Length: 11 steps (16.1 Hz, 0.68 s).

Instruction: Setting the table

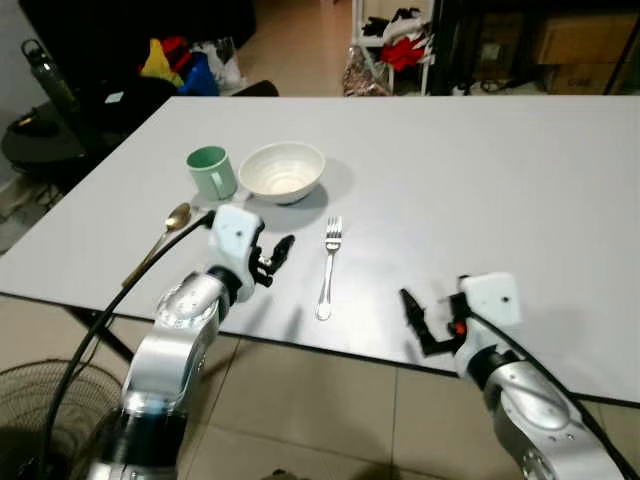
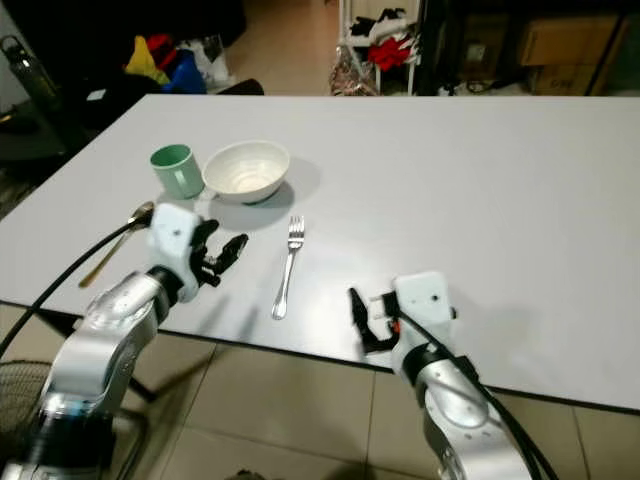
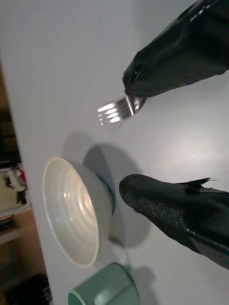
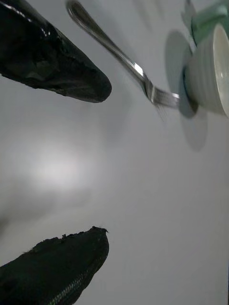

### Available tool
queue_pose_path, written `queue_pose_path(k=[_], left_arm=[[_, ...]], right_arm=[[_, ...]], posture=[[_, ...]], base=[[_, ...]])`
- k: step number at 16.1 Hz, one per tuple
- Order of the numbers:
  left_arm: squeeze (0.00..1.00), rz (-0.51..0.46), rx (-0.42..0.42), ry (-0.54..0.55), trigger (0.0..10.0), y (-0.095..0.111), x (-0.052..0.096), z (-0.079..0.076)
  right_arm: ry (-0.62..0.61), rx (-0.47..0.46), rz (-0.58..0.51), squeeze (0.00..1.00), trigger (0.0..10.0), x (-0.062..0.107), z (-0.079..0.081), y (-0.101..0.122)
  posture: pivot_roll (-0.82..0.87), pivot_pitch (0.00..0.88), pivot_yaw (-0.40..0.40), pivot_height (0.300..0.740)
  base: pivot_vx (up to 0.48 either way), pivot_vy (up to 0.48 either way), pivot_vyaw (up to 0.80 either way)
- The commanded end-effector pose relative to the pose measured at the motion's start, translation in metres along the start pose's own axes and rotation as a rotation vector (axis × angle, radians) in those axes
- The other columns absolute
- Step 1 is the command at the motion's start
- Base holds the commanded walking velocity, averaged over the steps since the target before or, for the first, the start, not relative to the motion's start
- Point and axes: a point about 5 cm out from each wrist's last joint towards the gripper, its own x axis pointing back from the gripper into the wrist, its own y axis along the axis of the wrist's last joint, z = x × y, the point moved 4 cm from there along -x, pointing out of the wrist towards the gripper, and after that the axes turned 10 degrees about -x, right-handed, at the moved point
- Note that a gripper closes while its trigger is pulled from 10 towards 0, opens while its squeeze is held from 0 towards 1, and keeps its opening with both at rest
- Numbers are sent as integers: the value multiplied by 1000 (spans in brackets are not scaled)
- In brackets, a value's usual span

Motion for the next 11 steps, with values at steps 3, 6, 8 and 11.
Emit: queue_pose_path(k=[3, 6, 8, 11], left_arm=[[1000, -72, 24, 90, 10000, 14, 22, 2], [1000, -37, -45, 124, 10000, 10, 16, 8], [1000, -8, -47, 111, 10000, 6, 16, 3], [1000, 17, -43, 105, 10000, -4, 28, -9]], right_arm=[[-68, 67, -153, 1000, 10000, 1, -6, 26], [-40, 100, -237, 1000, 10000, -2, 0, 38], [-57, 50, -203, 1000, 10000, -1, -2, 26], [-4, -13, -127, 1000, 10000, -4, 6, 14]], posture=[[4, 0, 160, 740], [-3, 0, 181, 740], [20, 0, 176, 740], [49, 0, 132, 740]], base=[[0, 0, 800], [0, 0, 800], [0, 0, 800], [0, 0, 800]])
